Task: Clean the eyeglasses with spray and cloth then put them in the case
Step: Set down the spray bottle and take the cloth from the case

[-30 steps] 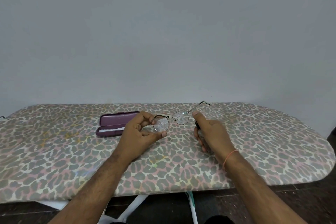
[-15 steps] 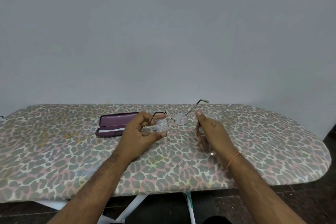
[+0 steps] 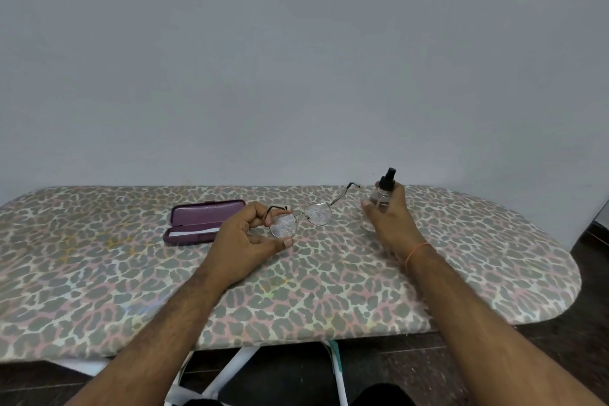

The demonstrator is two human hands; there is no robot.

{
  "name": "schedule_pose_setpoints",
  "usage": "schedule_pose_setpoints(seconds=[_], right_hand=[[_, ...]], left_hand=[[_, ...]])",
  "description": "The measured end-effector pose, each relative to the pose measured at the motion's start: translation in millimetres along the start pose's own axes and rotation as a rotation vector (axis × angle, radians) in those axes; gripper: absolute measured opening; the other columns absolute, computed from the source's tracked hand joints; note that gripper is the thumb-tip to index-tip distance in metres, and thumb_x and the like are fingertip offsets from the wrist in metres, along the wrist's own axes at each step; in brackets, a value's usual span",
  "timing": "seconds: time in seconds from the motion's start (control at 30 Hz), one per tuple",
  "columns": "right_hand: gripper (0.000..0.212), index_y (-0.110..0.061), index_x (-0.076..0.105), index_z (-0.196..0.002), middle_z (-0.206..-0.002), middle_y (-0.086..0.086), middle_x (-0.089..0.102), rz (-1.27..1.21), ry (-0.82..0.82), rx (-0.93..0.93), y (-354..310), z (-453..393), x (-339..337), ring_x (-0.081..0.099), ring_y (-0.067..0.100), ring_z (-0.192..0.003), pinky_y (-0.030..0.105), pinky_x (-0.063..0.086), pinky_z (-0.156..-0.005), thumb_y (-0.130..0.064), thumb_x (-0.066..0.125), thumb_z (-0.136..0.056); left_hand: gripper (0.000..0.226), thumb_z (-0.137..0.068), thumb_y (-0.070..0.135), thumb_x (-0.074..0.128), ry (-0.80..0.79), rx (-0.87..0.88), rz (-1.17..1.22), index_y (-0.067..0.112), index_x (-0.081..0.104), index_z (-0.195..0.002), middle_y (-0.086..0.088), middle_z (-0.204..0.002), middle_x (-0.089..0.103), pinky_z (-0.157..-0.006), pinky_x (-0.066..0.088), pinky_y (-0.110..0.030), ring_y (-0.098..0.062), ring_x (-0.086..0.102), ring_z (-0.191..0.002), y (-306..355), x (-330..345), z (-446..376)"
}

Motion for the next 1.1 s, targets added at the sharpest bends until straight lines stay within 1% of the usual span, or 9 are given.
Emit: schedule_pose_setpoints(seconds=[0.13,0.23,0.37,0.5,0.57,0.67,0.73,0.83,1.1], right_hand=[[0.048,-0.028,0.036,-0.146,-0.132,0.001,0.061,0.057,0.012,-0.051,7.9,-8.2,-1.0,0.064,0.022,-0.116,0.022,0.049,-0.075,-0.023,0.064,-0.108],[0.057,-0.036,0.036,-0.146,-0.129,-0.001,0.064,0.149,-0.007,-0.059,14.8,-11.2,-0.1,0.067,0.022,-0.115,0.045,0.058,-0.099,-0.023,0.072,-0.103],[0.084,-0.045,0.03,-0.152,-0.154,0.004,0.05,0.181,-0.044,-0.046,18.7,-6.3,-3.1,0.059,0.03,-0.133,0.058,0.051,-0.113,-0.021,0.084,-0.092],[0.099,-0.023,0.027,-0.163,-0.162,0.003,0.035,0.245,0.154,-0.04,20.8,16.1,-7.4,0.043,0.022,-0.144,0.041,0.038,-0.124,-0.014,0.089,-0.086],[0.068,-0.018,0.046,-0.149,-0.149,0.004,0.045,0.294,0.29,-0.103,16.4,37.2,-6.4,0.052,0.02,-0.131,0.036,0.047,-0.115,-0.018,0.083,-0.092],[0.014,-0.018,0.07,-0.113,-0.114,0.01,0.074,0.117,0.19,0.012,-2.3,56.1,-0.4,0.069,0.018,-0.087,0.023,0.052,-0.07,-0.028,0.065,-0.105],[0.036,-0.011,0.078,-0.104,-0.1,0.015,0.082,-0.112,-0.002,0.27,-10.8,57.1,5.9,0.065,0.018,-0.062,0.026,0.045,-0.053,-0.042,0.06,-0.107],[0.047,-0.007,0.082,-0.105,-0.09,0.01,0.083,-0.146,-0.167,0.422,-19.2,51.0,9.7,0.059,0.016,-0.052,0.023,0.041,-0.046,-0.051,0.068,-0.1],[0.02,0.011,0.079,-0.102,-0.081,0.014,0.08,-0.117,-0.151,0.352,-8.1,46.3,19.4,0.052,0.013,-0.045,0.024,0.046,-0.041,-0.008,0.076,-0.096]], left_hand=[[0.044,-0.081,0.016,0.095,-0.016,-0.01,-0.02,0.03,0.053,-0.086,0.009,-0.132,0.078,-0.083,0.061,-0.074,-0.049,0.08,-0.089,1.7,2.3,0.0],[0.044,-0.081,0.012,0.095,-0.031,-0.029,-0.029,0.023,0.053,-0.089,0.006,-0.131,0.079,-0.083,0.061,-0.074,-0.022,0.08,-0.07,0.1,3.8,-0.4],[0.046,-0.074,0.032,0.098,-0.045,-0.017,-0.06,0.027,0.055,-0.089,0.002,-0.132,0.078,-0.084,0.062,-0.071,-0.036,0.083,-0.084,0.5,2.7,-0.4],[0.045,-0.078,0.022,0.098,-0.036,-0.016,-0.096,0.033,0.055,-0.086,0.007,-0.13,0.079,-0.084,0.064,-0.067,-0.035,0.083,-0.09,-0.9,2.9,-2.0],[0.045,-0.078,0.021,0.098,-0.04,-0.014,-0.112,0.036,0.056,-0.085,0.004,-0.129,0.08,-0.085,0.065,-0.064,-0.031,0.083,-0.085,-0.1,3.8,-1.3],[0.04,-0.08,0.016,0.097,-0.061,0.01,-0.128,0.021,0.06,-0.093,0.009,-0.127,0.08,-0.086,0.065,-0.058,-0.025,0.079,-0.084,3.9,6.4,0.4],[0.041,-0.083,0.011,0.093,-0.093,0.057,-0.151,0.006,0.055,-0.097,0.016,-0.132,0.078,-0.092,0.065,-0.056,-0.024,0.08,-0.106,8.1,8.4,1.3],[0.039,-0.085,0.01,0.091,-0.14,0.126,-0.215,0.013,0.053,-0.093,0.019,-0.137,0.075,-0.1,0.062,-0.05,-0.01,0.073,-0.124,8.0,7.2,0.3],[0.033,-0.091,0.006,0.086,-0.178,0.163,-0.284,0.02,0.056,-0.094,0.012,-0.14,0.074,-0.097,0.065,-0.049,-0.005,0.069,-0.131,-2.9,0.5,-10.1]])
Point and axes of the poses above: each hand's wrist, its own z-axis away from the middle knuckle, its own x-axis out of the palm, y = z × x, the point moved 2 cm from there along -z, towards the middle knuckle
